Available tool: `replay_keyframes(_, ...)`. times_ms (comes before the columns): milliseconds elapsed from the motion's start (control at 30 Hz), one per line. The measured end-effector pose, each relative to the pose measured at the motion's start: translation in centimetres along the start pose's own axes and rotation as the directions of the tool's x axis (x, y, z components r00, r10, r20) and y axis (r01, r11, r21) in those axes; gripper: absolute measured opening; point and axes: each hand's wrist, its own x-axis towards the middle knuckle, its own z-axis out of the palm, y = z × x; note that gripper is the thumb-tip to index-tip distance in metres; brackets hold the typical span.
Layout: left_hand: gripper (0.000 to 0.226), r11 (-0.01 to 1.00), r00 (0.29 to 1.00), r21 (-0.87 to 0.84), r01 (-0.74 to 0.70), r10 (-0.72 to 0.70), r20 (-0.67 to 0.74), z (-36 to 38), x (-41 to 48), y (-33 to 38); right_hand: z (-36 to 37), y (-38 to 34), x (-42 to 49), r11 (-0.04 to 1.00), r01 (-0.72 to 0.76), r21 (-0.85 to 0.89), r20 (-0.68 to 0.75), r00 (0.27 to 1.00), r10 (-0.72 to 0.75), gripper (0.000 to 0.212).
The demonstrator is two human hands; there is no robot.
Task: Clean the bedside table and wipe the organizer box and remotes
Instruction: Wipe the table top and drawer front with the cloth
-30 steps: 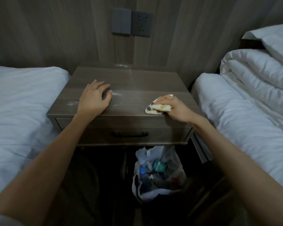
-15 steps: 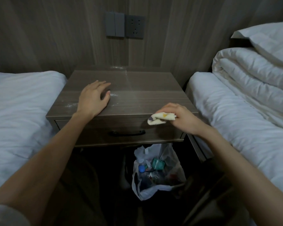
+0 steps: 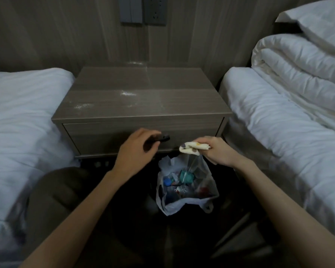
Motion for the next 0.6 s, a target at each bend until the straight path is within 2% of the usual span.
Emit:
replay_keyframes(100, 0.038, 0.979, 0.958, -0.035, 0.203, -0.191, 0.215, 4.1, -2.4, -1.8, 1.5, 1.5, 0.0, 0.997, -0.078, 0.012, 0.048, 0.996, 0.077, 0.035)
replay_keyframes(167, 0.05, 0.929, 0.865, -0.012, 0.37, -0.34, 0.369, 6.7, -3.6, -3.4, 2.3, 2.4, 0.0, 0.991, -0.122, 0.046, 0.052, 0.991, 0.12, 0.03)
replay_keyframes(267, 0.067, 0.794, 0.695, -0.016, 0.608, -0.523, 0.494, 9.7, -4.6, -5.1, 3.5, 3.5, 0.1, 0.981, -0.169, 0.096, 0.054, 0.985, 0.165, 0.026)
replay_keyframes(333, 0.077, 0.692, 0.595, -0.049, 0.72, -0.579, 0.558, 11.6, -5.0, -5.6, 4.2, 4.2, 0.4, 0.977, -0.183, 0.107, 0.069, 0.982, 0.177, 0.026)
replay_keyframes(367, 0.081, 0.655, 0.567, -0.07, 0.753, -0.591, 0.574, 12.3, -5.2, -5.6, 4.5, 4.4, 0.6, 0.975, -0.189, 0.113, 0.077, 0.98, 0.181, 0.026)
replay_keyframes(467, 0.09, 0.613, 0.567, -0.117, 0.781, -0.62, 0.542, 14.1, -6.1, -5.7, 5.1, 5.0, 1.0, 0.97, -0.211, 0.121, 0.097, 0.975, 0.2, 0.03)
replay_keyframes(600, 0.077, 0.693, 0.666, -0.109, 0.713, -0.62, 0.413, 14.6, -7.3, -5.6, 5.7, 5.1, 0.7, 0.991, -0.123, 0.044, 0.089, 0.989, 0.119, 0.041)
